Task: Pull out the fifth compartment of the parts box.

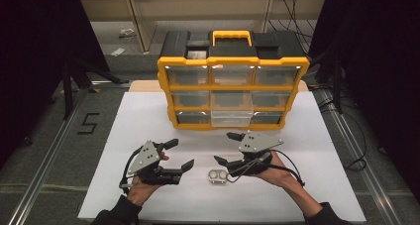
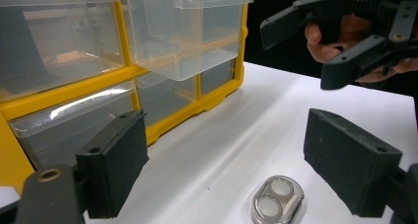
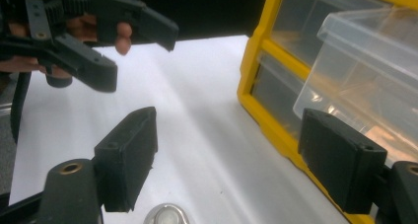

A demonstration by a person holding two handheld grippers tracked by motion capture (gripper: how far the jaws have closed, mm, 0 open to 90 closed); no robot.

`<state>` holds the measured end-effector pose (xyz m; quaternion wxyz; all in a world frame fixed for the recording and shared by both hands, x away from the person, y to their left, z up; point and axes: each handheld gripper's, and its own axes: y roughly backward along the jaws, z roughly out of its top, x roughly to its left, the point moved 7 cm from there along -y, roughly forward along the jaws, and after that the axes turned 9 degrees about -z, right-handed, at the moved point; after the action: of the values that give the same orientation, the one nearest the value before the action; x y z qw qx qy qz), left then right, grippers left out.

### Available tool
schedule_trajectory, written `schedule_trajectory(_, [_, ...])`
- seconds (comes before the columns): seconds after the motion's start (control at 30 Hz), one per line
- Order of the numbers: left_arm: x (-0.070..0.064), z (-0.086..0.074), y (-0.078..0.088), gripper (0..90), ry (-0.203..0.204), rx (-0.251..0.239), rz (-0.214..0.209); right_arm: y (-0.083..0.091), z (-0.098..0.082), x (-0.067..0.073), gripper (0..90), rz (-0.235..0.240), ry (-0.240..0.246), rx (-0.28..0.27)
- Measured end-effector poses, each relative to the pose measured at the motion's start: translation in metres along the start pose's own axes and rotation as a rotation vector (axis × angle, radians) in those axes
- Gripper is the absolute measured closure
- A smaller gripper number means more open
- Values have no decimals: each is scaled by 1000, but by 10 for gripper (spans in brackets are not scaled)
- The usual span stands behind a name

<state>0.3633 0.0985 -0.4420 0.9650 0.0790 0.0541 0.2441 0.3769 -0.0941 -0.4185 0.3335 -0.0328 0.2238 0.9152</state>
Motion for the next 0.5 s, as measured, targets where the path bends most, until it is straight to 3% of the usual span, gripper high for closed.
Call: schedule_trajectory(0.5, [1, 1, 0, 166, 5, -6, 1, -11, -19, 0, 238, 38, -19, 73])
